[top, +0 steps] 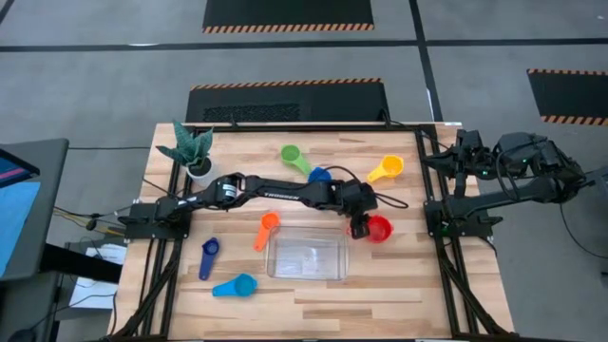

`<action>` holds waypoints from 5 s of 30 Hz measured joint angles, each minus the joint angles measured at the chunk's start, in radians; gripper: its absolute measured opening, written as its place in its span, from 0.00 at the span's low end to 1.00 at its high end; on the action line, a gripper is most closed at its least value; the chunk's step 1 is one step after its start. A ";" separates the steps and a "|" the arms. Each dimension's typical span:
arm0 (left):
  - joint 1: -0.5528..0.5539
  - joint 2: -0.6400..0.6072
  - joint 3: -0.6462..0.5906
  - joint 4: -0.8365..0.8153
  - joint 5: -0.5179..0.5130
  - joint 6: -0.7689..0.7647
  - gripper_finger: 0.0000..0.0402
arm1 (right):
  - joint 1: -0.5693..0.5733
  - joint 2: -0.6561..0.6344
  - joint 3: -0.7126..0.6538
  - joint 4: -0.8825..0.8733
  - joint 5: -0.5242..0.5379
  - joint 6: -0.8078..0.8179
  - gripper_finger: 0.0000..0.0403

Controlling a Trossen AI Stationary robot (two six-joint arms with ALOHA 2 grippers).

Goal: Nest measuring cups in basket
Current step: Put the red measuring cup in the transparent bin

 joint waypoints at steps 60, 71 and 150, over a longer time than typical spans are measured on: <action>-0.040 -0.001 -0.003 0.016 -0.063 -0.092 0.32 | 0.000 0.000 0.000 0.006 0.000 -0.034 0.06; -0.049 0.028 -0.002 0.035 -0.035 -0.156 0.32 | 0.000 0.000 0.000 0.008 0.000 -0.034 0.06; -0.199 -0.329 -0.325 -0.387 0.085 0.470 0.14 | 0.000 0.000 0.000 0.016 0.001 -0.007 0.06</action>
